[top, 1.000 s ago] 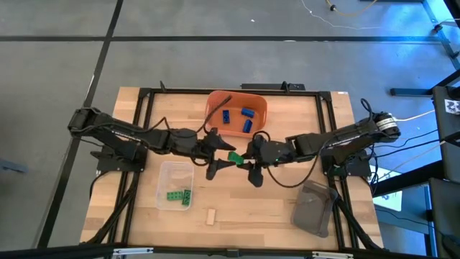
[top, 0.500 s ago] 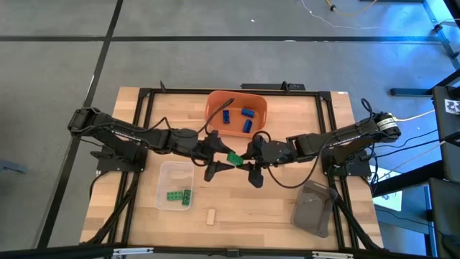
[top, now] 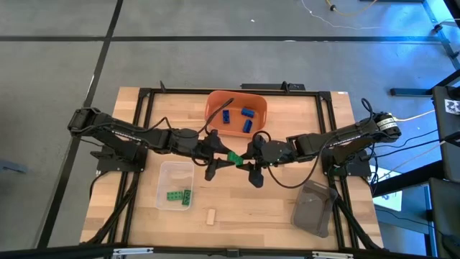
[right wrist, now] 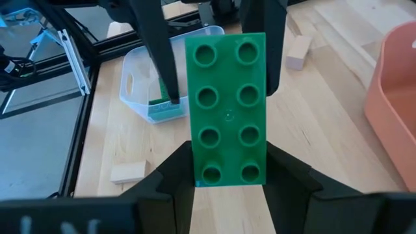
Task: Sort & place blocks by color
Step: Put the green game piece into the transparent bin
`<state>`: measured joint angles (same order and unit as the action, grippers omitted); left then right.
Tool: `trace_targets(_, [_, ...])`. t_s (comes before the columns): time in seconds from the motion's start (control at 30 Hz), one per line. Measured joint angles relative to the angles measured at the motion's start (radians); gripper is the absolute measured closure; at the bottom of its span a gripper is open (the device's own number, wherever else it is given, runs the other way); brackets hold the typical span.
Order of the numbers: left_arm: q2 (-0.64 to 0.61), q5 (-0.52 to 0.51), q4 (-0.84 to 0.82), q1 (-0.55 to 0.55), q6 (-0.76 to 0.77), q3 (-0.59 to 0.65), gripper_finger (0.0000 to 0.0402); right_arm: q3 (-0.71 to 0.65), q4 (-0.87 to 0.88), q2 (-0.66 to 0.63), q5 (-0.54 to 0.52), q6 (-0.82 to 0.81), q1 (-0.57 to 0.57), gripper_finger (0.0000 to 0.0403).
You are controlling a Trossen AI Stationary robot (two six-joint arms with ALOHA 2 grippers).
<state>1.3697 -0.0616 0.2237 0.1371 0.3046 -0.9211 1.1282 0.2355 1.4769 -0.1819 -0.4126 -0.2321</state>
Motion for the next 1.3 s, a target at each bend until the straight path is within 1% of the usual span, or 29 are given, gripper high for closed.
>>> trace_targets(0.1, [0.0,-0.001,0.0,0.0,-0.001,0.0,0.0232,0.0,-0.001,0.0,0.003,-0.001,0.0,0.0262])
trace_targets(0.23, [-0.001,0.005,-0.001,0.0,-0.004,0.0,0.0273,0.0,-0.003,0.0,0.007,0.004,-0.001,0.0262])
trace_targets(0.37, [-0.002,0.005,-0.023,0.0,-0.017,0.0,0.0275,0.0,0.0,-0.001,0.008,0.003,-0.001,0.0261])
trace_targets(0.4, [-0.007,0.004,-0.037,0.0,-0.022,0.0,0.0275,0.0,0.004,-0.005,0.004,-0.003,0.0,0.025])
trace_targets(0.43, [-0.012,0.001,-0.058,-0.004,-0.025,0.0,0.0275,0.0,0.017,-0.013,-0.002,-0.028,0.0,0.0225])
trace_targets(0.53, [-0.051,0.0,-0.168,-0.024,-0.029,0.002,0.0275,0.001,0.122,-0.05,0.021,-0.091,0.004,0.0124])
trace_targets(0.6, [-0.09,-0.008,-0.235,-0.043,-0.031,0.002,0.0275,0.001,0.239,-0.076,0.017,-0.13,0.007,0.0066])
trace_targets(0.67, [-0.15,-0.012,-0.344,-0.065,-0.037,0.001,0.0275,0.001,0.359,-0.102,-0.008,-0.163,0.004,0.0025])
trace_targets(0.73, [-0.201,-0.027,-0.389,-0.08,-0.045,0.002,0.0275,0.001,0.471,-0.125,-0.041,-0.19,-0.015,0.0014])
trace_targets(0.8, [-0.258,-0.054,-0.432,-0.085,-0.046,0.008,0.0275,-0.001,0.56,-0.141,-0.063,-0.214,-0.041,0.0019])
trace_targets(0.9, [-0.349,-0.089,-0.41,-0.08,-0.045,0.033,0.0275,-0.016,0.605,-0.171,-0.085,-0.257,-0.085,0.0029])
trace_targets(1.0, [-0.434,-0.144,-0.364,-0.058,-0.02,0.093,0.0275,-0.08,0.557,-0.207,-0.1,-0.328,-0.12,0.0032])
trace_targets(1.1, [-0.509,-0.2,-0.241,-0.027,0.01,0.186,0.0275,-0.167,0.452,-0.245,-0.116,-0.405,-0.145,0.0032])
trace_targets(1.2, [-0.571,-0.23,-0.085,0.0,0.051,0.292,0.0275,-0.262,0.266,-0.28,-0.122,-0.46,-0.151,0.0032])
trace_targets(1.3, [-0.605,-0.254,0.054,0.02,0.083,0.384,0.0275,-0.342,0.006,-0.309,-0.127,-0.465,-0.151,0.0032])
